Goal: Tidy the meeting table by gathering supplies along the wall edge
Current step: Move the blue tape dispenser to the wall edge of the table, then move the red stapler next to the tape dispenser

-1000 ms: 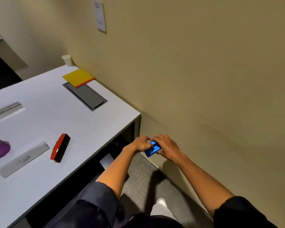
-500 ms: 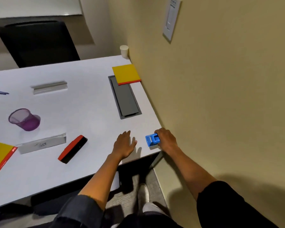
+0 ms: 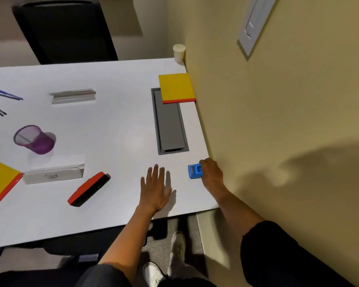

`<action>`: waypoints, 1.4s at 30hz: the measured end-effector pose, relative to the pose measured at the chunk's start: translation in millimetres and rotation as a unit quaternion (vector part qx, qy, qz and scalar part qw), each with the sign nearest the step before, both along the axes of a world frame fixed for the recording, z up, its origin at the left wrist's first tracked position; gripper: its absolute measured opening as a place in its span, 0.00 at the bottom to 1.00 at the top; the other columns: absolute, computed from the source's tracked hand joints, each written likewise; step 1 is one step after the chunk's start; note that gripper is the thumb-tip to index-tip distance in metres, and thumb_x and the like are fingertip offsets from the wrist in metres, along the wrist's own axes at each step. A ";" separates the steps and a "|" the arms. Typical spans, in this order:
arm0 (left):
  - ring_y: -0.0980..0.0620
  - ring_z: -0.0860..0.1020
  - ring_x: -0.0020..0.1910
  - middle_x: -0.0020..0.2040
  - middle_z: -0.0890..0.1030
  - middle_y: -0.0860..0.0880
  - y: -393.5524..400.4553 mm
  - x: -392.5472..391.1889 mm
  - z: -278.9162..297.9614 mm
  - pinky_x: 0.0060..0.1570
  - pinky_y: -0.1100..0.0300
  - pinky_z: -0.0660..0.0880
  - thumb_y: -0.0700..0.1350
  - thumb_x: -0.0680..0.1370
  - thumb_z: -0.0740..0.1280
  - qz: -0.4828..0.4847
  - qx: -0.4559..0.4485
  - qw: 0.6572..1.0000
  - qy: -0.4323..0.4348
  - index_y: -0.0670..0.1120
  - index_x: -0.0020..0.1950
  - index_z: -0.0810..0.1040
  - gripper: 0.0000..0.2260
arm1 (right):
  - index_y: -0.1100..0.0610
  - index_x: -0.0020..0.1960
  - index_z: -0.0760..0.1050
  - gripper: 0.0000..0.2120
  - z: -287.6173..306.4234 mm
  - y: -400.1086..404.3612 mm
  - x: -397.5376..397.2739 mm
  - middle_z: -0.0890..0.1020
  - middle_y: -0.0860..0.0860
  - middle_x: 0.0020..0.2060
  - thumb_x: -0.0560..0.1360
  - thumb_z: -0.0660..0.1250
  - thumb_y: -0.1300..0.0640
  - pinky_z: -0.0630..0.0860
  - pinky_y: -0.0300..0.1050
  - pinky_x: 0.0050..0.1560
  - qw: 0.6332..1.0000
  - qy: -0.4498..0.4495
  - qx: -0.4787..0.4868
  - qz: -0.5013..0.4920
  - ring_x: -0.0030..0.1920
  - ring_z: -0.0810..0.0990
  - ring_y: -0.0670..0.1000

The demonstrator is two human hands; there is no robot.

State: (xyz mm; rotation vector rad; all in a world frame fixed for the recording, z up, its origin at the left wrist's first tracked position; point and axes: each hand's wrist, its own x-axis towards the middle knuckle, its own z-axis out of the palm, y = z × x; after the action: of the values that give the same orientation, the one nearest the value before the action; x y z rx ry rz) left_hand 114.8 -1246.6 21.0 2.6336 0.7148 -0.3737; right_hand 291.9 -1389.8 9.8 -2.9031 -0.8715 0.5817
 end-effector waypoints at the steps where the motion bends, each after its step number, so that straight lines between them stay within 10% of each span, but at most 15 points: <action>1: 0.45 0.40 0.78 0.79 0.41 0.46 0.3 1.6 -2.6 0.74 0.43 0.47 0.58 0.80 0.55 0.006 -0.002 1.000 0.000 0.47 0.79 0.44 0.34 | 0.56 0.64 0.69 0.24 -1.9 2.9 4.2 0.73 0.53 0.60 0.70 0.71 0.64 0.76 0.45 0.50 1.000 -0.002 -0.004 0.007 0.60 0.73 0.54; 18: 0.44 0.40 0.78 0.79 0.41 0.46 6.3 3.3 -8.2 0.74 0.42 0.47 0.59 0.80 0.55 0.064 -0.034 0.997 0.024 0.47 0.79 0.43 0.34 | 0.58 0.64 0.67 0.26 -10.7 16.6 20.6 0.73 0.56 0.61 0.70 0.74 0.59 0.70 0.43 0.62 0.995 -0.018 -0.096 0.028 0.63 0.72 0.54; 25: 0.45 0.39 0.78 0.79 0.40 0.47 13.3 -24.9 8.3 0.75 0.42 0.46 0.59 0.80 0.55 0.098 -0.038 0.994 0.017 0.48 0.79 0.43 0.34 | 0.54 0.77 0.49 0.45 -1.0 31.0 2.8 0.65 0.56 0.70 0.69 0.73 0.61 0.60 0.51 0.71 0.994 -0.039 -0.088 0.058 0.72 0.62 0.56; 42: 0.44 0.45 0.78 0.79 0.47 0.45 73.9 -176.0 47.6 0.73 0.39 0.50 0.60 0.79 0.52 0.245 0.031 0.969 -0.021 0.48 0.78 0.49 0.32 | 0.54 0.76 0.57 0.30 48.2 145.6 -145.8 0.64 0.55 0.73 0.78 0.64 0.53 0.58 0.48 0.74 0.966 0.014 0.133 0.221 0.74 0.61 0.55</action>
State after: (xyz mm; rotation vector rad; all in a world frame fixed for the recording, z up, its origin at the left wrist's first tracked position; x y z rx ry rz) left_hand -61.2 -1172.7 68.6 2.3965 1.3357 -0.1516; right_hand 146.1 -1244.2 58.0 -2.4615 -1.4815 0.4809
